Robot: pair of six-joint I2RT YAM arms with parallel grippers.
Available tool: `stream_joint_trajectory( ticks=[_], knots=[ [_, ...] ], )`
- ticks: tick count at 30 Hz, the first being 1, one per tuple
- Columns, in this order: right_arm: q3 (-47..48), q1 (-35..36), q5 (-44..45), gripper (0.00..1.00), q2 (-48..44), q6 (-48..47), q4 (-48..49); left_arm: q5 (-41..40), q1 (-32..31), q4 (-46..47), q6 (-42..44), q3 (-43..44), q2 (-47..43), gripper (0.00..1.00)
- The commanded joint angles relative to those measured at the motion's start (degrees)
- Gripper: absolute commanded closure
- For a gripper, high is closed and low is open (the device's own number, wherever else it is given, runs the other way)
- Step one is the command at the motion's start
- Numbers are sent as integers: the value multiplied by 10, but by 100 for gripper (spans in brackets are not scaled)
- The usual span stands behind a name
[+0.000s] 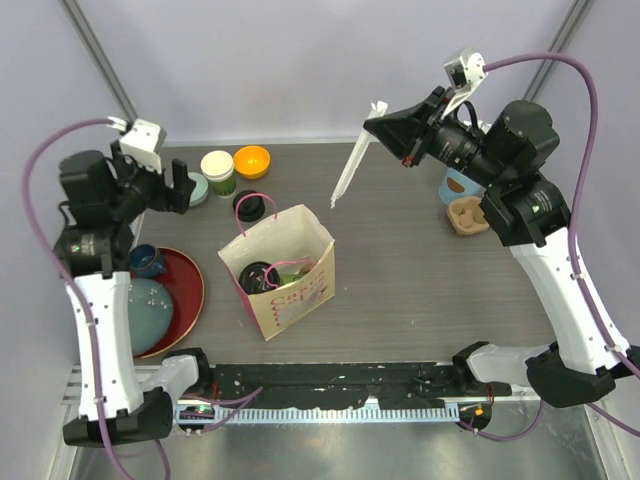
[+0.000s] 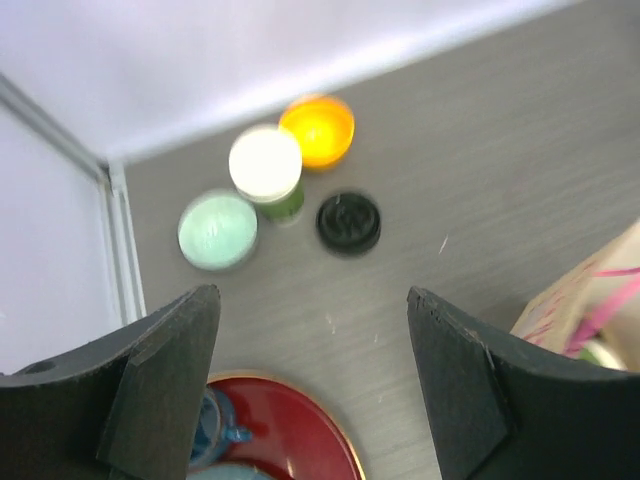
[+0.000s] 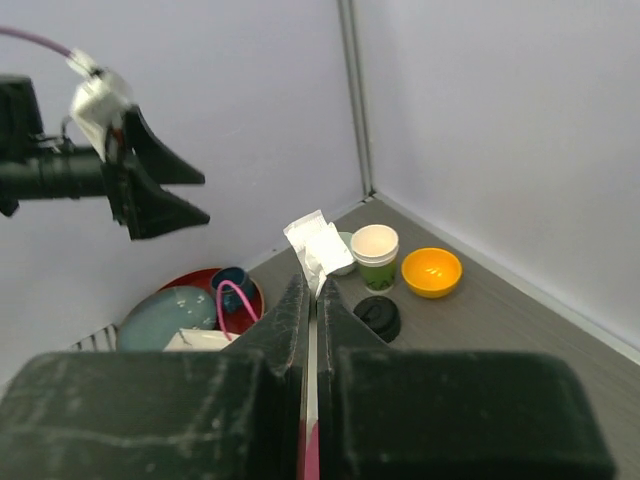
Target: Pack the takeout coffee
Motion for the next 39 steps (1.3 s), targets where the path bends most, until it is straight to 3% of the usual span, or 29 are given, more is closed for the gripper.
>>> stream_joint_trajectory(
  ticks=[1, 3, 6, 7, 8, 11, 15, 19, 21, 22, 26, 27, 28, 32, 33, 39],
  knots=[
    [-11, 34, -5, 99, -12, 36, 20, 121, 3, -184, -5, 202, 20, 21],
    [-17, 55, 14, 99, -12, 50, 25, 232, 1, -221, -46, 286, 48, 22],
    [-23, 84, 28, 99, -4, 72, 45, 298, -46, -205, -149, 343, 79, 22],
    [-21, 93, 30, 99, -1, 77, 48, 279, -76, -200, -171, 353, 84, 21],
    [-19, 100, 30, 99, 8, 81, 54, 247, -159, -196, -169, 362, 88, 20],
    [-4, 132, 33, 99, 24, 95, 60, 153, -300, -197, -151, 378, 115, 11],
    [13, 173, 41, 99, 55, 93, 63, 135, -367, -235, -111, 379, 170, 7],
    [39, 199, 41, 99, 77, 90, 55, 132, -380, -223, -75, 371, 180, 7],
    [46, 201, 38, 99, 83, 91, 55, 116, -381, -194, -70, 338, 166, 13],
    [51, 204, 36, 99, 88, 91, 55, 117, -380, -171, -69, 327, 153, 18],
    [61, 204, 31, 99, 91, 73, 43, 117, -380, -158, -61, 305, 138, 57],
    [65, 204, 33, 99, 91, 66, 38, 121, -381, -158, -57, 303, 134, 59],
    [71, 204, 35, 99, 92, 62, 25, 124, -381, -159, -55, 302, 131, 59],
    [91, 204, 46, 99, 97, 34, -9, 145, -381, -176, -50, 322, 130, 34],
    [94, 204, 46, 99, 98, 27, -12, 147, -380, -178, -50, 327, 130, 33],
    [103, 204, 26, 99, 101, 30, -17, 155, -380, -165, -67, 323, 138, 46]
  ],
)
